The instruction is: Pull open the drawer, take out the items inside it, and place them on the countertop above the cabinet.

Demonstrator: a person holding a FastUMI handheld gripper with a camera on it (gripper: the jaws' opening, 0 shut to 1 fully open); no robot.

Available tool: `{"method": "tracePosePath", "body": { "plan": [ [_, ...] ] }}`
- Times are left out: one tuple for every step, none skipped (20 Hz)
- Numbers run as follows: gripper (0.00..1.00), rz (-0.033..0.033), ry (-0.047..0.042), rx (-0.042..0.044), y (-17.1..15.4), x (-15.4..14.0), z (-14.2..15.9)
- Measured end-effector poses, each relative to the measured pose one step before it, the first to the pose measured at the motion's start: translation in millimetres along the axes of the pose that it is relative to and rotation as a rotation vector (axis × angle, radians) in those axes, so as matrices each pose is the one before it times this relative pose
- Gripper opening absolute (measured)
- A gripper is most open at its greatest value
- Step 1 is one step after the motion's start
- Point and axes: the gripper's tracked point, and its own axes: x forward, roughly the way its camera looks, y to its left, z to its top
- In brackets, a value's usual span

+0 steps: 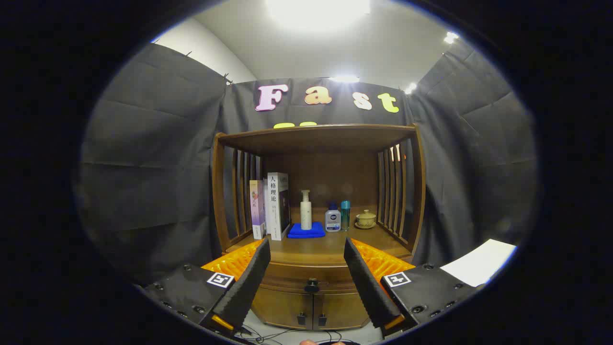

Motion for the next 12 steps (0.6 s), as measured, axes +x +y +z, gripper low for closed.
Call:
{"method": "tracePosePath", "body": {
  "plan": [
    [0.98, -0.00019, 0.00582, -0.00443, 0.23, 1.02, -3.15],
    [0.97, 0.00116, 0.00474, -0.00162, 1.27, 1.15, -2.93],
    [0.98, 0.0018, 0.00415, 0.00137, 0.94, 1.49, -1.99],
    [0.98, 0.00175, 0.00435, 0.0031, 0.83, 0.85, -2.3],
    [0.98, 0.0001, 0.00293, 0.00378, 0.02, 1.04, -1.51],
    [0.98, -0.00167, 0.00185, 0.00302, -0.39, 0.71, -1.67],
    [0.98, -0.00327, 0.00143, 0.00224, -1.1, 0.34, -0.87],
    [0.97, -0.00139, 0.00347, 0.00294, -0.63, 1.66, -2.44],
    [0.97, 0.00266, 0.005, 0.00494, 0.19, 0.73, -1.66],
    [0.98, 0.00451, 0.00565, 0.00532, 0.56, 1.58, -2.53],
    [0.98, 0.0003, 0.003, 0.00485, -0.64, 0.86, -1.24],
    [0.98, -0.0015, 0.0015, 0.00395, -1.43, 0.64, -1.08]
  ]
}}
